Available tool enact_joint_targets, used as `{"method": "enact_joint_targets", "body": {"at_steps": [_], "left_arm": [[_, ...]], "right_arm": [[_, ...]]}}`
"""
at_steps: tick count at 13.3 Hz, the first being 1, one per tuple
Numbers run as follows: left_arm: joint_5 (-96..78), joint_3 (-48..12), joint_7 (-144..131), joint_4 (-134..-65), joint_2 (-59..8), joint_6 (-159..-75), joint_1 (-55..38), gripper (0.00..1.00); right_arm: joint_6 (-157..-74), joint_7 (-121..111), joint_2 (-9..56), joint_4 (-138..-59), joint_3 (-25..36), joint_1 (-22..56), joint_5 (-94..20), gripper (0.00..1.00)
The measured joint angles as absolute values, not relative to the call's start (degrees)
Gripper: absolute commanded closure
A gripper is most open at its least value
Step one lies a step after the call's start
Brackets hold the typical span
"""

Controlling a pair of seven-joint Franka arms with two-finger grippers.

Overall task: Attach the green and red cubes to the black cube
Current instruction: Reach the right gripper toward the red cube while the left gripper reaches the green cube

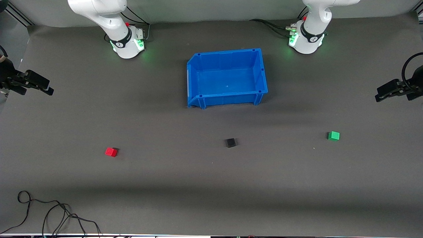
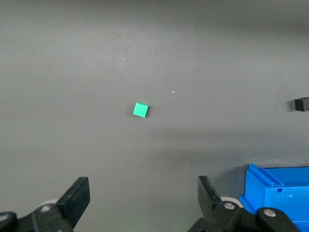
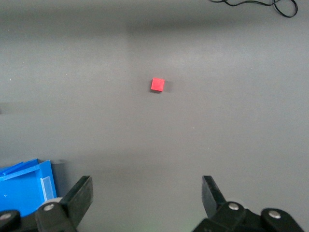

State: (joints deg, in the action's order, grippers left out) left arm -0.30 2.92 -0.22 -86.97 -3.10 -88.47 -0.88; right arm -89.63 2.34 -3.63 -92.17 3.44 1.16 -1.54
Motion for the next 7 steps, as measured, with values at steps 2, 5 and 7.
{"method": "enact_joint_targets", "body": {"at_steps": [2, 5, 7], "left_arm": [[-0.3, 2.9, -0.2, -86.9, -3.1, -88.6, -0.9, 0.0], [-0.3, 3.0, -0.7, -86.9, -3.9, -87.9, -0.8, 0.0], [-0.3, 3.1, -2.4, -87.0, -5.4, -86.6, -0.4, 0.0]], "right_arm": [[-89.6, 2.3, -3.6, -92.2, 3.4, 1.2, -1.5, 0.0], [-89.6, 2.3, -3.6, -92.2, 3.4, 1.2, -1.5, 0.0], [-89.6, 2.3, -3.6, -92.2, 3.3, 1.2, -1.5, 0.0]]}}
